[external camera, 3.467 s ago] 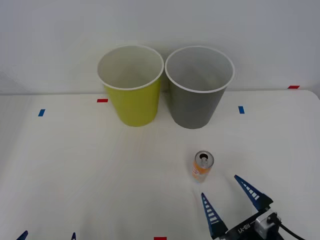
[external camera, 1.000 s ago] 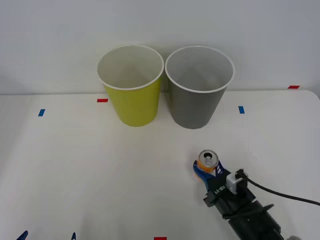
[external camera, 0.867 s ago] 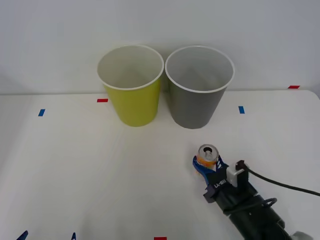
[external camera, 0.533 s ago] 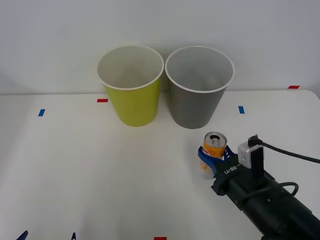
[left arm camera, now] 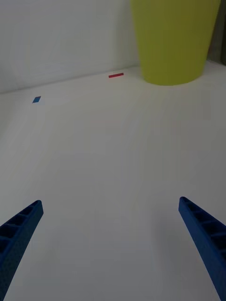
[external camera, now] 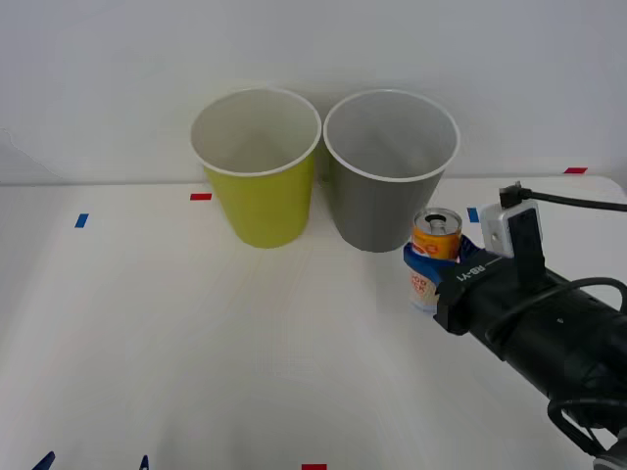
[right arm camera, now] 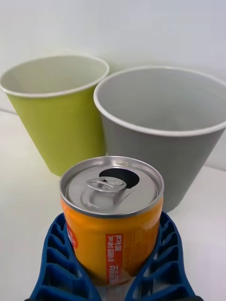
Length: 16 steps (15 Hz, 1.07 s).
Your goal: Put cans in the gray bin and PET bottles in the light green bin.
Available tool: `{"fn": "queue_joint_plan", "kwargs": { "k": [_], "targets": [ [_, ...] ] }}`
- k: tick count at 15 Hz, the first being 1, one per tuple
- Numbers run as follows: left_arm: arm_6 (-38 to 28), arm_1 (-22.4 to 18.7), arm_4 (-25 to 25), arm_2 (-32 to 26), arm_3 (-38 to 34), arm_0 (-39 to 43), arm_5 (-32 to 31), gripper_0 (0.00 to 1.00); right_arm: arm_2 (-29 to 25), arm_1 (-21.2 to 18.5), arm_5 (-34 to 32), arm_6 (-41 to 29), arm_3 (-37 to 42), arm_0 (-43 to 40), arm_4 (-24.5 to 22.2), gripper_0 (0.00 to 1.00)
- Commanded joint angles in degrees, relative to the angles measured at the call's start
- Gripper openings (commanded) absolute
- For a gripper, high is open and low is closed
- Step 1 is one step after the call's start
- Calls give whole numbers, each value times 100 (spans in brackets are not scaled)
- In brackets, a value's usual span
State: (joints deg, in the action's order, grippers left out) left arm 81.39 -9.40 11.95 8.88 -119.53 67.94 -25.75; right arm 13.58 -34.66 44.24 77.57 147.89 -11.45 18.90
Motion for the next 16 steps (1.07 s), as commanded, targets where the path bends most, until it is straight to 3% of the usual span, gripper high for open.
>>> {"fn": "queue_joint_plan", "kwargs": {
  "k": [1, 3, 7, 16],
  "targets": [
    [0, 0, 0, 0, 0, 0, 0, 100, -268, -32, 507, -22, 117, 820, 299, 0],
    [0, 0, 0, 0, 0, 0, 0, 100, -303, 3, 929, -163, 117, 1373, 255, 0],
    [0, 0, 0, 0, 0, 0, 0, 100, -400, -138, 1685, -1077, -137, 2630, 308, 0],
    [0, 0, 0, 0, 0, 0, 0, 100, -329, 29, 516, -1112, -2581, 4291, 967, 0]
  ]
}}
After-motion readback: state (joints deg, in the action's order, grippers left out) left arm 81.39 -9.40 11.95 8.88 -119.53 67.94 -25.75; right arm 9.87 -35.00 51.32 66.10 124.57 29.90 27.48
